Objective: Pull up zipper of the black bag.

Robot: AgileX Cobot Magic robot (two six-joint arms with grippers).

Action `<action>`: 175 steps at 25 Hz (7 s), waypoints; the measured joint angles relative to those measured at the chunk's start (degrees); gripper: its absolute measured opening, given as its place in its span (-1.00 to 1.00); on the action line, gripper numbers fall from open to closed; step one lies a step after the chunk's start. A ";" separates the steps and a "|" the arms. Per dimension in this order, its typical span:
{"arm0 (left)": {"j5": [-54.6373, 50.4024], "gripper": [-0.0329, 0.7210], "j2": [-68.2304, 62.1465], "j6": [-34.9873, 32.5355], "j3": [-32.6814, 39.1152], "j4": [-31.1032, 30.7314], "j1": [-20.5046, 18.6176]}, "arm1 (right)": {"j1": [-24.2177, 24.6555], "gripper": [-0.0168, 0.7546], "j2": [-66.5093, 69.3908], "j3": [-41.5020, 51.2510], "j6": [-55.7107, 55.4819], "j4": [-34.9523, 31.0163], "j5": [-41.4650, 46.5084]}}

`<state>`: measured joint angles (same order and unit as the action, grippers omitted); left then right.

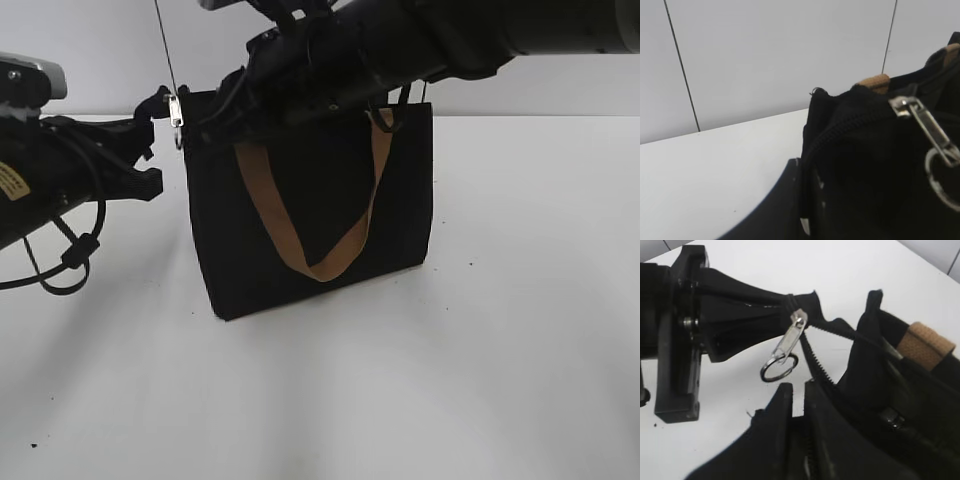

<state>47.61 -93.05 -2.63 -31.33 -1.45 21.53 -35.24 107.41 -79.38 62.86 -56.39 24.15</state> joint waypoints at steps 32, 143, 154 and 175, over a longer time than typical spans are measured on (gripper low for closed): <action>2.70 -0.87 5.39 0.22 0.00 -2.53 0.00 | -0.10 -0.33 1.82 0.00 -1.00 -3.16 -1.07; -9.82 -0.36 10.99 7.23 0.00 -8.42 -3.89 | 23.38 0.06 -7.34 -0.17 -16.39 11.81 9.83; -23.96 0.50 15.96 17.68 0.00 -12.94 -3.94 | 23.38 0.06 -9.69 -0.17 -21.23 22.15 18.77; -106.97 0.48 23.60 17.83 -20.79 -0.73 -3.37 | 23.43 0.06 -14.97 -0.17 -39.77 45.00 45.05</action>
<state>-59.36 -69.45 15.20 -52.12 -2.18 18.15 -11.82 92.43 -79.55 23.09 -11.39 69.20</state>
